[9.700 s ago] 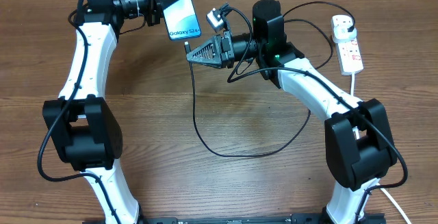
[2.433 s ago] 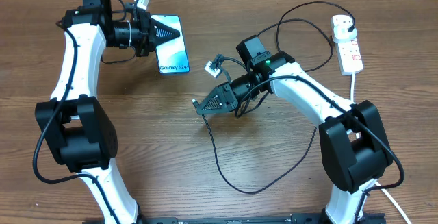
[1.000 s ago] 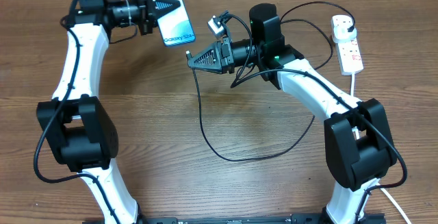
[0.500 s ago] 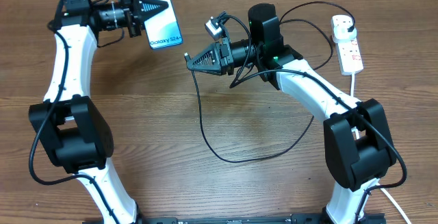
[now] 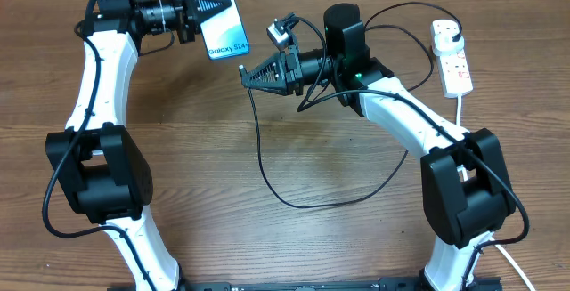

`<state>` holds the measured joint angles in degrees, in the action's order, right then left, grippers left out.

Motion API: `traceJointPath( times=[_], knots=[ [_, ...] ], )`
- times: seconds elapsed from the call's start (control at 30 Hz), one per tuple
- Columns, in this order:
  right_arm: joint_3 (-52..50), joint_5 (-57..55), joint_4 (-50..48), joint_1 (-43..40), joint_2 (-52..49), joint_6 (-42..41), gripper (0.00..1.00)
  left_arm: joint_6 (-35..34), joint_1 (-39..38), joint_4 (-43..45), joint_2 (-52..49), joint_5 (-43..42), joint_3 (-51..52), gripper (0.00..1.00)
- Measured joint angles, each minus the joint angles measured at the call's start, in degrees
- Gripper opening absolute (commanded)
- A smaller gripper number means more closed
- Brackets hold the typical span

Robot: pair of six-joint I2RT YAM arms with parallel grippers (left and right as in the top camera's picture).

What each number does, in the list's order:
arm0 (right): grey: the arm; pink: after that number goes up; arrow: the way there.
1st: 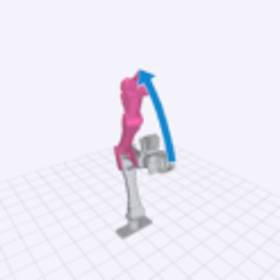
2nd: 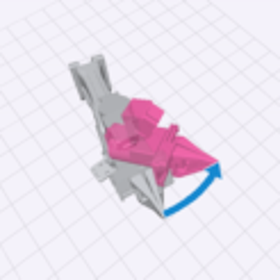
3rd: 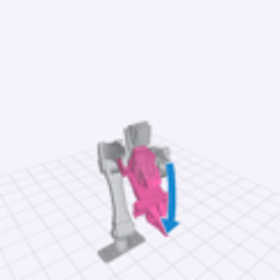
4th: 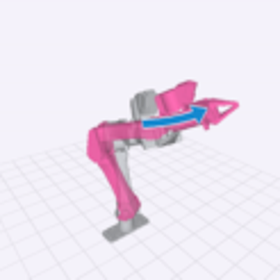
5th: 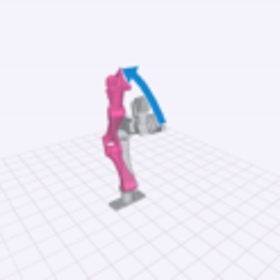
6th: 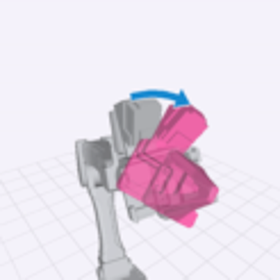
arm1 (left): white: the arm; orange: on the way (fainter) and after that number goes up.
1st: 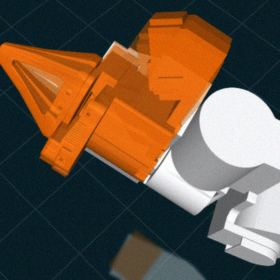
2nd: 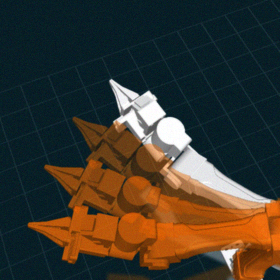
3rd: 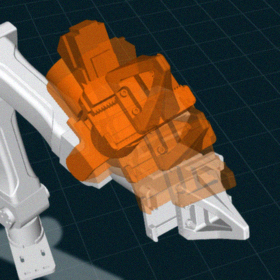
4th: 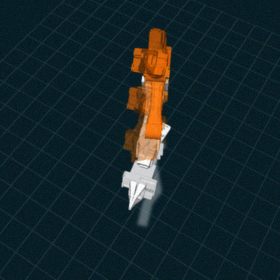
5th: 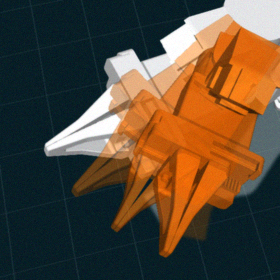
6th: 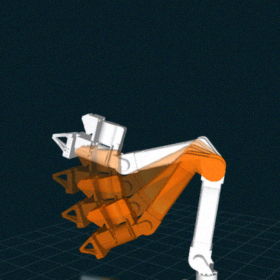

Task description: Plug charger to phone and switch on socket

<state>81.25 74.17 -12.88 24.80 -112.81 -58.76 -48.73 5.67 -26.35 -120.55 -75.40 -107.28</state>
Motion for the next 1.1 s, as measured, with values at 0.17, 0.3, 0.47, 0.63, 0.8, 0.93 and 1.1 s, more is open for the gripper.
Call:
traceJointPath(
  times=[0.17, 0.3, 0.47, 0.63, 0.8, 0.93, 1.1],
  knots=[
    [0.0, -0.3, -10.3, 0.0, 0.0, -2.2, 0.04, -8.0, 0.0, 12.0, 0.0, 2.1, 0.1, 0.04],
    [0.0, -0.7, -10.5, -0.6, 0.0, -3.2, 0.04, -13.3, 0.0, 14.2, 0.0, 4.4, 0.1, 0.04],
    [0.0, -1.4, -10.4, -2.6, 0.0, -3.6, 0.04, -17.4, 0.0, 15.4, 0.0, 6.7, 0.1, 0.04],
    [0.0, -4.3, -10.4, -4.0, 0.0, -3.3, 0.04, -19.9, 0.0, 19.6, 0.0, 7.1, 0.1, 0.04],
    [0.0, -6.3, -10.3, -3.6, 0.0, -2.8, 0.04, -20.1, -0.3, 21.1, 0.0, 7.1, 0.1, 0.05],
    [0.0, -7.2, -10.4, -1.8, 0.0, -2.3, 0.04, -19.7, -0.5, 21.3, 0.0, 6.9, 0.1, 0.04],
    [0.0, -7.8, -11.1, 0.5, 0.0, -1.2, 0.04, -18.6, -0.5, 21.7, 0.0, 6.9, 0.1, 0.05]
  ],
)
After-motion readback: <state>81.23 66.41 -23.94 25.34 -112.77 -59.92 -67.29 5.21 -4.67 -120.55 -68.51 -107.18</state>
